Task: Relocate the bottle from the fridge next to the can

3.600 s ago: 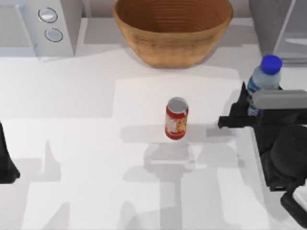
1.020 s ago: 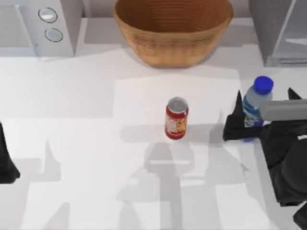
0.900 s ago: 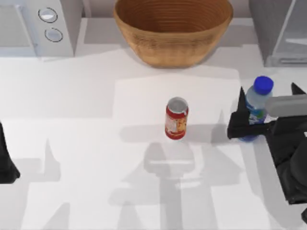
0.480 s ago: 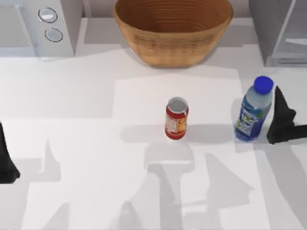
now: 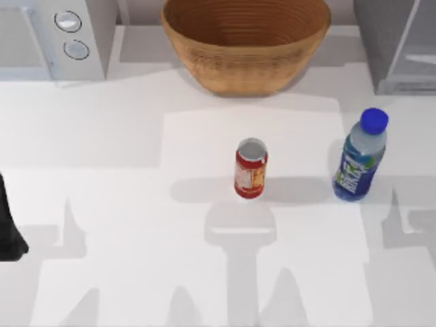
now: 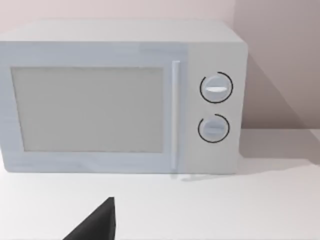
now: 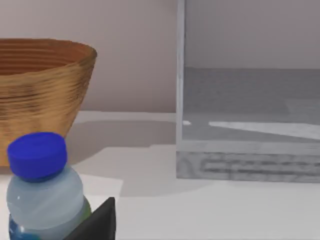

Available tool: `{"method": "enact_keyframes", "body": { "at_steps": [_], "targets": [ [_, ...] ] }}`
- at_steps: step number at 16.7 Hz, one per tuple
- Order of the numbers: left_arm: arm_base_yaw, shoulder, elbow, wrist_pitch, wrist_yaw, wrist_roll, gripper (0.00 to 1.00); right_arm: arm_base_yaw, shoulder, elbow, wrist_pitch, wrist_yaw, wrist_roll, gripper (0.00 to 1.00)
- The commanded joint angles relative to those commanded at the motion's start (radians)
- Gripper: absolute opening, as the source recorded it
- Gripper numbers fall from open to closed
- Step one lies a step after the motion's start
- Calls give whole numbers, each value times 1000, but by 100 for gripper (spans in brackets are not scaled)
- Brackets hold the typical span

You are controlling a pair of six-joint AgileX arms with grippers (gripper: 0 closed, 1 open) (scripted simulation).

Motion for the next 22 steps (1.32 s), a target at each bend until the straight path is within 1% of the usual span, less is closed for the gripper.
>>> {"method": "enact_keyframes", "body": {
  "at_steps": [3, 6, 8, 14, 16, 19, 22],
  "targets": [
    [0, 0, 0, 0, 0, 0, 100, -78, -211, -17, -171, -46, -6, 100],
    [0, 0, 0, 0, 0, 0, 100, -128, -346, -18, -281, -72, -17, 100],
    [0, 0, 0, 0, 0, 0, 100, -143, -387, -15, -315, -79, -22, 100],
    [0, 0, 0, 0, 0, 0, 100, -142, -391, -13, -319, -78, -22, 100],
    [0, 0, 0, 0, 0, 0, 100, -144, -417, 9, -352, -76, -23, 100],
    [0, 0, 0, 0, 0, 0, 100, -147, -503, 80, -480, -75, -23, 100],
    [0, 0, 0, 0, 0, 0, 100, -147, -622, 179, -693, -76, -23, 100]
  ]
}}
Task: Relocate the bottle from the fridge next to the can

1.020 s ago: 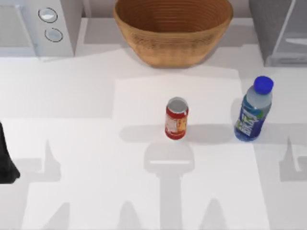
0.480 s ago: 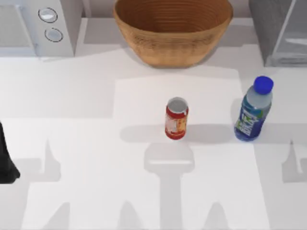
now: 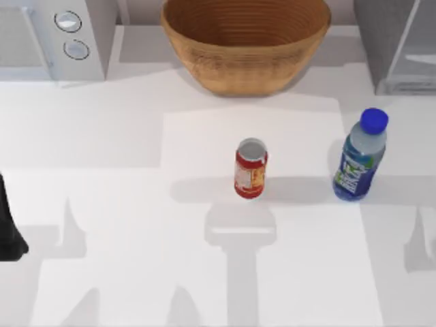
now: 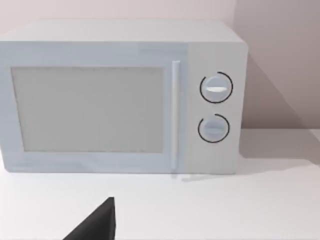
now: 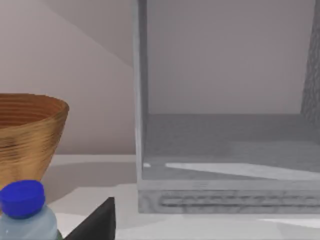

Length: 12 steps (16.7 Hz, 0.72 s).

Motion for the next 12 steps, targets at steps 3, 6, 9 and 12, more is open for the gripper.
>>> {"method": "enact_keyframes", "body": {
  "at_steps": [3, 6, 9, 12],
  "targets": [
    [0, 0, 0, 0, 0, 0, 100, 1, -137, 112, -264, -2, 0, 100],
    [0, 0, 0, 0, 0, 0, 100, 1, -278, 226, -540, -4, -1, 100],
    [0, 0, 0, 0, 0, 0, 100, 0, -406, 331, -791, -5, -3, 100],
    [0, 0, 0, 0, 0, 0, 100, -1, -507, 414, -983, -5, -7, 100]
  ]
}}
